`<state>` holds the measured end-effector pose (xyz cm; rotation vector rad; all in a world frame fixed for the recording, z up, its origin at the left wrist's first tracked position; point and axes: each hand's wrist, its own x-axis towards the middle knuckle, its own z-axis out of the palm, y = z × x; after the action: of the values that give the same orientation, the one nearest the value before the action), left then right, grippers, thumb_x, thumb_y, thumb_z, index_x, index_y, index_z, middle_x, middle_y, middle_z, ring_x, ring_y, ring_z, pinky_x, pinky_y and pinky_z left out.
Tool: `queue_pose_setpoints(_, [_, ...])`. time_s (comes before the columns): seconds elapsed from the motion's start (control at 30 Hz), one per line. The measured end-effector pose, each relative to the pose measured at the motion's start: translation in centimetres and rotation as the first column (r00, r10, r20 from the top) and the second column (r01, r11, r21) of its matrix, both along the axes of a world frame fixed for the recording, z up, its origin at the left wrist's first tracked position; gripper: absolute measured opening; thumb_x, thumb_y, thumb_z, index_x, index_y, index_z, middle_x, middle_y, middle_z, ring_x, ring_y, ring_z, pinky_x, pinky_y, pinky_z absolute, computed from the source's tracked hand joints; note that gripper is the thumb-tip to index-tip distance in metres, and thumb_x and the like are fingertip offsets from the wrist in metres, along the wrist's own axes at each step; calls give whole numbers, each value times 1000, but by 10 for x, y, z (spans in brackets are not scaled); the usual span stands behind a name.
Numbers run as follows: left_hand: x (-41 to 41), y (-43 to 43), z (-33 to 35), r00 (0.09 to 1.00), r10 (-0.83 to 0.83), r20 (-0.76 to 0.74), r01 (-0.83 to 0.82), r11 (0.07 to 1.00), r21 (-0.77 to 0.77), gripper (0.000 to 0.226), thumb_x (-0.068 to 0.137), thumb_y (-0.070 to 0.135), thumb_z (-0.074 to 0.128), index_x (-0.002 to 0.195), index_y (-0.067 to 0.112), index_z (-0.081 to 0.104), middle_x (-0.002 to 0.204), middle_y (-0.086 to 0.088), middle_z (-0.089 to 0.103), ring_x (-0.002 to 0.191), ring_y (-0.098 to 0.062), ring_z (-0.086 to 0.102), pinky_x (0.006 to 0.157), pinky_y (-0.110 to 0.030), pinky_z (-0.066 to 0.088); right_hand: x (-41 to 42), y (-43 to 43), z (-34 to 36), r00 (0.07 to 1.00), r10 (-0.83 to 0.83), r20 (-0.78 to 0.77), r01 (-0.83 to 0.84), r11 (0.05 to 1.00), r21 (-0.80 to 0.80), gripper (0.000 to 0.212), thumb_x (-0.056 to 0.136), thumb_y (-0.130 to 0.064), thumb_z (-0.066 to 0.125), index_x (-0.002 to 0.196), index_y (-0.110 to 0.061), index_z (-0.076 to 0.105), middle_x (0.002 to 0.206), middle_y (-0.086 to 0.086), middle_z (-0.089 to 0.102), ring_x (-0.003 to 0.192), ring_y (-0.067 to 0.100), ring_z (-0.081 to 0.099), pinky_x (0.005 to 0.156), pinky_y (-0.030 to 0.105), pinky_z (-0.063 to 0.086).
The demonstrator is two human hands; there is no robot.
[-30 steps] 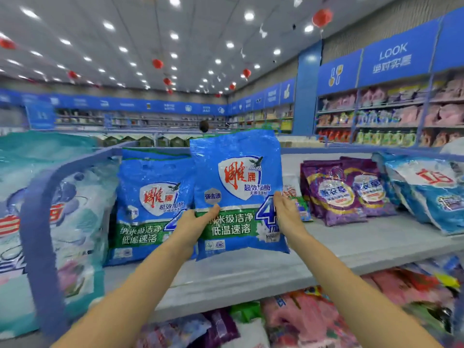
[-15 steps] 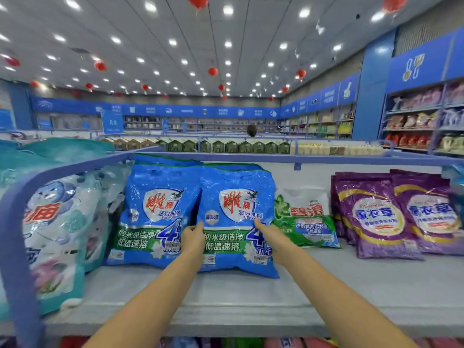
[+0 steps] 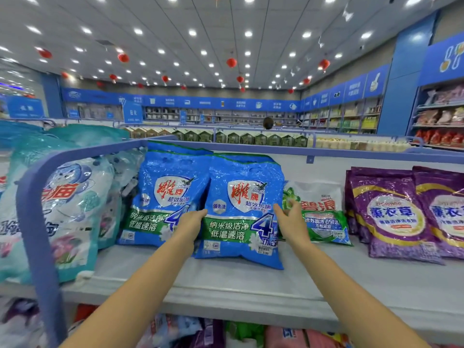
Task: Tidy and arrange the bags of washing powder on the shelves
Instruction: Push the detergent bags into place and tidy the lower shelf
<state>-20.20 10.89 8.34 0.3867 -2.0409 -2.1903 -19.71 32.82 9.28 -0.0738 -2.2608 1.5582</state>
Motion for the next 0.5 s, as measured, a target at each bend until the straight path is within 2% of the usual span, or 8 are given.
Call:
queue_pose_setpoints(0.07, [18, -15, 8, 997, -12, -70, 8, 998, -63, 48, 95, 26, 54, 136, 3, 44, 134, -18, 52, 119, -29, 52, 102, -40, 40, 15, 0, 14, 989, -14, -146, 11, 1000, -21, 41, 97, -28, 48, 132, -12, 36, 119, 6, 56, 82, 3, 57, 65, 11, 42])
queue_pose_setpoints(0.1, [31, -23, 13, 993, -1, -118, -8, 997, -76, 49, 95, 24, 54, 138, 5, 42, 138, -16, 50, 117, -28, 53, 106, -42, 37, 22, -3, 20, 976, -10, -217, 5, 1000, -25, 35, 97, -26, 48, 128, -13, 39, 117, 5, 55, 84, 3, 56, 67, 10, 42])
queue_pose_setpoints(0.17, [61, -41, 24, 969, 31, -245, -48, 997, -65, 43, 94, 19, 56, 135, 10, 46, 131, -11, 55, 101, -20, 58, 104, -38, 39, 41, -16, 34, 943, 20, -333, -31, 999, -29, 18, 96, -23, 49, 113, -18, 51, 110, 2, 59, 94, 11, 57, 80, 22, 47])
queue_pose_setpoints(0.2, [79, -51, 29, 949, 35, -313, -58, 996, -63, 37, 94, 16, 56, 130, 11, 51, 126, -10, 58, 100, -18, 58, 102, -35, 41, 54, -25, 39, 923, 62, -379, -86, 995, -45, 8, 96, -21, 50, 100, -21, 56, 100, -2, 63, 91, 12, 60, 81, 26, 49])
queue_pose_setpoints(0.3, [137, -89, 32, 878, 18, -479, -64, 995, -81, 22, 93, 9, 54, 114, 15, 59, 106, -1, 66, 97, -16, 63, 89, -27, 50, 96, -53, 40, 864, 185, -469, -273, 954, -127, 26, 95, -19, 49, 74, -26, 63, 68, -6, 68, 64, 9, 65, 62, 18, 53])
queue_pose_setpoints(0.37, [178, -120, 26, 839, 36, -543, -85, 994, -65, 20, 90, 9, 54, 109, 15, 61, 96, 1, 69, 86, -14, 69, 75, -21, 55, 121, -73, 28, 834, 258, -487, -370, 917, -148, 31, 94, -19, 49, 69, -27, 66, 63, -4, 66, 55, 9, 61, 55, 18, 51])
queue_pose_setpoints(0.43, [220, -160, 15, 814, 89, -574, -144, 988, -52, 17, 85, 18, 58, 101, 20, 65, 88, 1, 73, 79, -15, 71, 70, -21, 56, 141, -101, 13, 809, 336, -482, -450, 882, -142, 32, 93, -21, 48, 68, -28, 67, 61, -4, 64, 51, 10, 56, 50, 18, 48])
queue_pose_setpoints(0.5, [262, -204, 0, 799, 165, -579, -253, 965, -75, 12, 88, 21, 60, 92, 27, 70, 81, 1, 73, 74, -16, 70, 68, -21, 55, 159, -132, 1, 794, 397, -460, -515, 842, -161, 27, 91, -31, 51, 70, -28, 68, 59, -3, 62, 48, 11, 51, 47, 18, 44])
